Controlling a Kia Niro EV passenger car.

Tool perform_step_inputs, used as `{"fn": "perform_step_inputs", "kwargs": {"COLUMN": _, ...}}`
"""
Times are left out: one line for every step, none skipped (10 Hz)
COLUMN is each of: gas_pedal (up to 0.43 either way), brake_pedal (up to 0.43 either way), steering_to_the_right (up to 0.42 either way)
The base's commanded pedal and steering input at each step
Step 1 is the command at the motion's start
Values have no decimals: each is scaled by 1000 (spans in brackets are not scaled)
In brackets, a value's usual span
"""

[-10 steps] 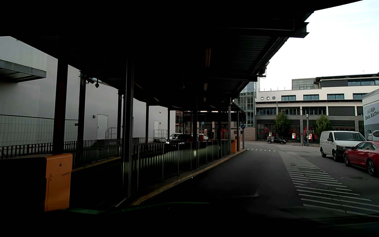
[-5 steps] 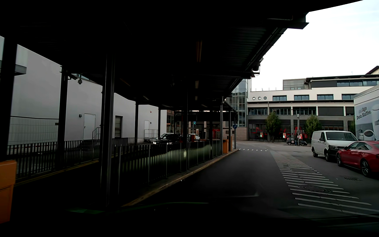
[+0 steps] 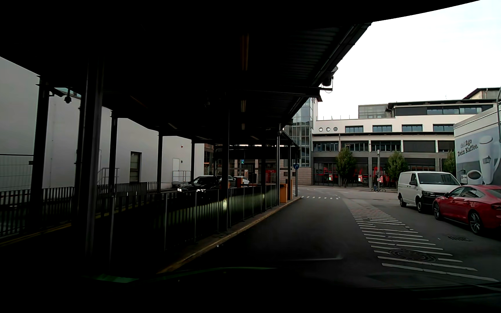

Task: Follow the waypoints while adhering to traffic rules and regulations

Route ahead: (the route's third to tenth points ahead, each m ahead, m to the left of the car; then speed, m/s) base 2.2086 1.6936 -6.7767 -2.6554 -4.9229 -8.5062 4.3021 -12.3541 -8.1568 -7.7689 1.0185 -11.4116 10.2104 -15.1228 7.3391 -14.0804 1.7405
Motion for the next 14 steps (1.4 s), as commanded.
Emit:
{"fn": "perform_step_inputs", "kwargs": {"gas_pedal": 130, "brake_pedal": 0, "steering_to_the_right": 331}}
{"fn": "perform_step_inputs", "kwargs": {"gas_pedal": 138, "brake_pedal": 0, "steering_to_the_right": 331}}
{"fn": "perform_step_inputs", "kwargs": {"gas_pedal": 138, "brake_pedal": 0, "steering_to_the_right": 331}}
{"fn": "perform_step_inputs", "kwargs": {"gas_pedal": 138, "brake_pedal": 0, "steering_to_the_right": 331}}
{"fn": "perform_step_inputs", "kwargs": {"gas_pedal": 138, "brake_pedal": 0, "steering_to_the_right": 326}}
{"fn": "perform_step_inputs", "kwargs": {"gas_pedal": 150, "brake_pedal": 0, "steering_to_the_right": 315}}
{"fn": "perform_step_inputs", "kwargs": {"gas_pedal": 150, "brake_pedal": 0, "steering_to_the_right": 299}}
{"fn": "perform_step_inputs", "kwargs": {"gas_pedal": 157, "brake_pedal": 0, "steering_to_the_right": 280}}
{"fn": "perform_step_inputs", "kwargs": {"gas_pedal": 169, "brake_pedal": 0, "steering_to_the_right": 256}}
{"fn": "perform_step_inputs", "kwargs": {"gas_pedal": 177, "brake_pedal": 0, "steering_to_the_right": 238}}
{"fn": "perform_step_inputs", "kwargs": {"gas_pedal": 177, "brake_pedal": 0, "steering_to_the_right": 214}}
{"fn": "perform_step_inputs", "kwargs": {"gas_pedal": 177, "brake_pedal": 0, "steering_to_the_right": 192}}
{"fn": "perform_step_inputs", "kwargs": {"gas_pedal": 177, "brake_pedal": 0, "steering_to_the_right": 172}}
{"fn": "perform_step_inputs", "kwargs": {"gas_pedal": 177, "brake_pedal": 0, "steering_to_the_right": 157}}
